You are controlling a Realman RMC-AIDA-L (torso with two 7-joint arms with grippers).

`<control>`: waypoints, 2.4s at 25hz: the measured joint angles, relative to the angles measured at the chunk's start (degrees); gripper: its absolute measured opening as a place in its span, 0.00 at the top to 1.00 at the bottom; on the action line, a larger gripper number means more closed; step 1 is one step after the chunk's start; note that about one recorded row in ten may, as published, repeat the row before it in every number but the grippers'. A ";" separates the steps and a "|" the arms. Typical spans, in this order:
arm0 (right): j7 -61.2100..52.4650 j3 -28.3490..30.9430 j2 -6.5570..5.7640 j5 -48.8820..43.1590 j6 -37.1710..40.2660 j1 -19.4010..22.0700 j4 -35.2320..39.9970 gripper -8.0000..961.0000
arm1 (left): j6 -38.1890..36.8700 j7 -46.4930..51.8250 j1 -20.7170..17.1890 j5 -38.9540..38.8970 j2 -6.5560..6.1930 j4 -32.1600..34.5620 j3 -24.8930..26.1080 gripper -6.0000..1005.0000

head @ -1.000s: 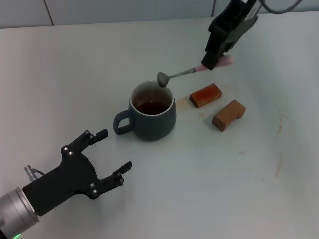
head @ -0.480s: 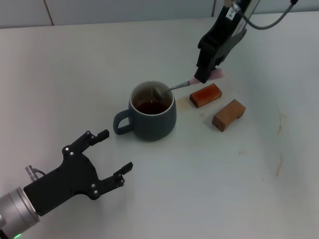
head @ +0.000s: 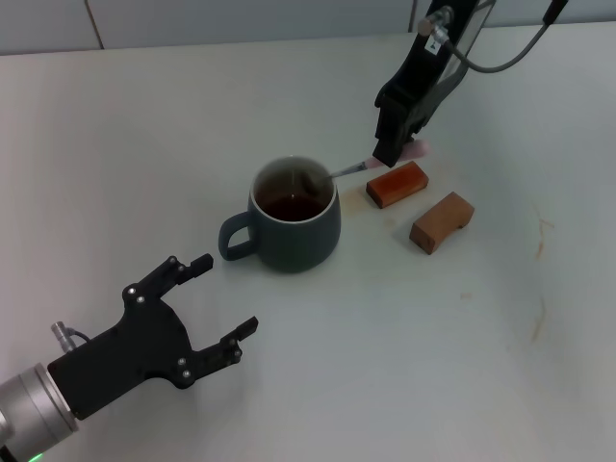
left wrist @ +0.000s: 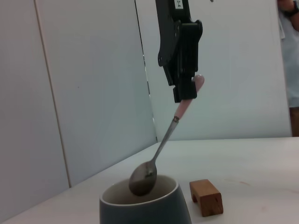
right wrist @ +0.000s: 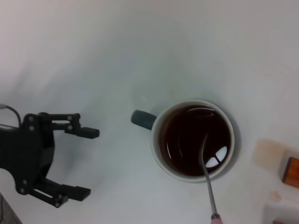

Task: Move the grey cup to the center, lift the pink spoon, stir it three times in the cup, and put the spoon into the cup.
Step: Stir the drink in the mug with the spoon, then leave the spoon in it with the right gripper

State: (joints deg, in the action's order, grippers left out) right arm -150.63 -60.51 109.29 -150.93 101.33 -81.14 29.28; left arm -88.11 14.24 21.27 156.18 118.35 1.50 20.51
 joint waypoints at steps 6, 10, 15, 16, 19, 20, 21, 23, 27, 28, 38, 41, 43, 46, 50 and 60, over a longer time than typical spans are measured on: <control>0.61 0.01 0.71 -0.79 -2.01 -0.20 -1.91 0.87 | 0.08 0.00 0.21 0.00 0.04 0.00 -0.04 0.15; 0.62 0.03 0.76 -0.81 -2.64 -0.23 -2.32 0.87 | 0.11 -0.03 0.28 0.00 0.04 -0.01 -0.03 0.15; 1.40 0.40 1.13 -0.67 -2.96 -0.76 -3.66 0.87 | 0.20 -0.14 0.29 0.00 0.07 -0.06 -0.04 0.15; 1.77 0.68 1.38 -0.51 -3.05 -1.00 -4.02 0.87 | 0.23 -0.14 0.35 0.01 0.09 -0.04 -0.03 0.15; 2.13 0.85 1.71 -0.15 -3.10 -1.23 -4.06 0.87 | 0.32 -0.12 0.43 0.01 0.14 -0.03 -0.03 0.15; 2.21 0.86 1.87 -0.01 -3.14 -1.35 -4.05 0.87 | 0.34 -0.13 0.43 0.01 0.14 -0.06 -0.03 0.15; 2.27 0.85 1.98 0.08 -3.18 -1.43 -4.03 0.87 | 0.35 -0.16 0.43 0.01 0.14 -0.13 -0.03 0.15; 2.30 0.83 2.08 0.07 -3.58 -1.55 -3.91 0.87 | 0.35 -0.27 0.44 0.01 0.14 -0.21 -0.03 0.15; 2.30 0.63 1.56 -0.12 -4.54 -1.63 -3.84 0.87 | 0.35 -0.37 0.44 0.00 0.12 -0.30 -0.03 0.15; 2.30 0.59 1.36 -0.13 -4.62 -1.53 -3.84 0.87 | 0.35 -0.38 0.44 0.00 0.12 -0.33 -0.03 0.15; 1.84 0.49 0.73 -1.59 -2.68 -0.74 -3.96 0.87 | 0.35 -0.16 0.44 0.00 0.04 -0.14 -0.03 0.15; 1.76 0.51 1.44 -1.56 -2.23 -0.98 -3.71 0.87 | 0.35 -0.14 0.44 0.00 0.04 -0.10 -0.03 0.15; 1.91 0.73 2.01 -1.33 -2.25 -1.33 -3.64 0.87 | 0.35 -0.13 0.44 0.00 0.04 -0.11 -0.04 0.15; 2.38 0.81 2.87 -1.22 -3.41 -1.88 -3.53 0.87 | 0.34 -0.15 0.44 0.00 0.04 -0.22 -0.03 0.15; 2.74 0.86 3.18 -1.21 -6.52 -2.36 -3.63 0.87 | 0.32 -0.34 0.42 0.00 0.12 -0.31 -0.03 0.15; 2.46 0.63 1.34 -1.58 -5.98 -1.40 -3.78 0.87 | 0.29 -0.44 -0.08 0.00 0.13 -0.51 -0.39 0.15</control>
State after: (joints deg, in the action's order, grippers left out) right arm -148.16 -59.88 110.62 -152.51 95.34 -82.55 25.50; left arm -87.82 13.80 21.19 156.18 118.48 0.99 20.12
